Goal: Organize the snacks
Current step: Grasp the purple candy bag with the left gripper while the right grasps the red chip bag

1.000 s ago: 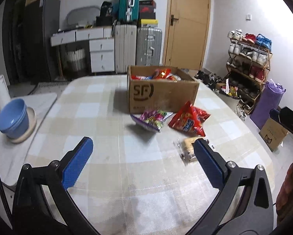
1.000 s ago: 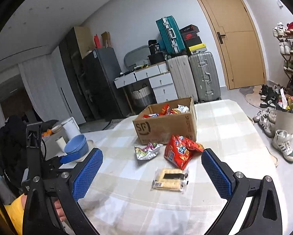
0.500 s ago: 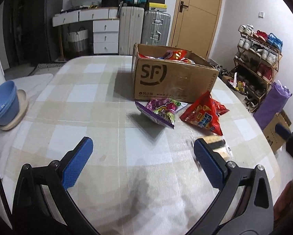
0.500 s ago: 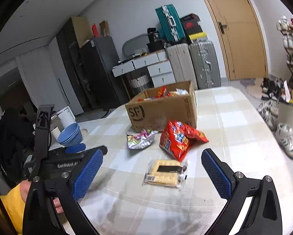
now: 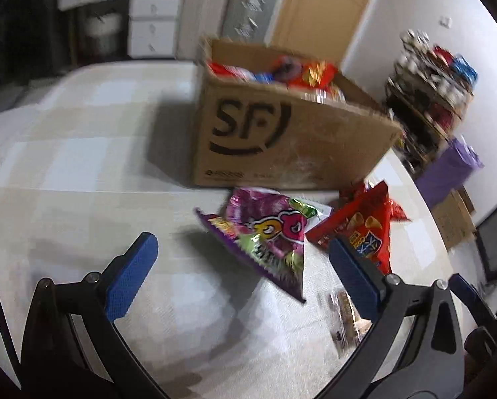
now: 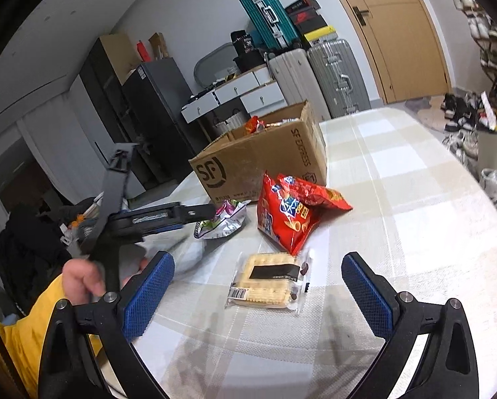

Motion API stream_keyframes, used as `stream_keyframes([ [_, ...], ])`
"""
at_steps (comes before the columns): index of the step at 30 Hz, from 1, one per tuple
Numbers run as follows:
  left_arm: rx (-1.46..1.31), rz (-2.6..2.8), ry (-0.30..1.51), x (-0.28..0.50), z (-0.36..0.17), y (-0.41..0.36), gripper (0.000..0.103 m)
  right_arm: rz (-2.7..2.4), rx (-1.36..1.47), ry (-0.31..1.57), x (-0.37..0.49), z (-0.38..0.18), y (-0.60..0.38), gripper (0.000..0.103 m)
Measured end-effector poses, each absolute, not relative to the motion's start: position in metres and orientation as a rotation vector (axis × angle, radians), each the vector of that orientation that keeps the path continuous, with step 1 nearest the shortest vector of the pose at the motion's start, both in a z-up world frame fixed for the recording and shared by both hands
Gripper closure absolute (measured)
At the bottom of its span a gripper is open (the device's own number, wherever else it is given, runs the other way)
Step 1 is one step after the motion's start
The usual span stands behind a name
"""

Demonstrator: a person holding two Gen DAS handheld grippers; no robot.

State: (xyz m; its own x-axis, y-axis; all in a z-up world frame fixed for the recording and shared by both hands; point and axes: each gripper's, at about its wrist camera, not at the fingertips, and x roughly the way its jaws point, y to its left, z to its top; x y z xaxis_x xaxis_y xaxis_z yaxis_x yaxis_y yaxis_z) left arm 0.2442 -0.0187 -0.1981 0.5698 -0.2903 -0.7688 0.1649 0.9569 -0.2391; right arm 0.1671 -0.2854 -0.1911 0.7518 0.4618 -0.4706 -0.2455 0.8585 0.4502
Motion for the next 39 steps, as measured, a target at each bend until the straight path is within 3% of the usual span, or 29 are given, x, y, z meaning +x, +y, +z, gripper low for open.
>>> stream_keyframes([
  [10,0.017,-0.372,1.000,0.309,-0.218,-0.042,0.002,0.432,0.445,0.641,0.179,-0.205,-0.292,0.001],
  [16,0.060,-0.415,1.010,0.329,-0.229,-0.052,0.024,0.444,0.496,0.647,0.181,-0.210,-0.300,0.001],
  [23,0.037,-0.403,0.984,0.340,-0.229,-0.050,0.037,0.461,0.499,0.640,0.177,-0.207,-0.300,0.001],
  [39,-0.049,-0.367,0.935,0.305,-0.199,-0.023,0.040,0.438,0.488,0.656,0.180,-0.203,-0.300,0.001],
])
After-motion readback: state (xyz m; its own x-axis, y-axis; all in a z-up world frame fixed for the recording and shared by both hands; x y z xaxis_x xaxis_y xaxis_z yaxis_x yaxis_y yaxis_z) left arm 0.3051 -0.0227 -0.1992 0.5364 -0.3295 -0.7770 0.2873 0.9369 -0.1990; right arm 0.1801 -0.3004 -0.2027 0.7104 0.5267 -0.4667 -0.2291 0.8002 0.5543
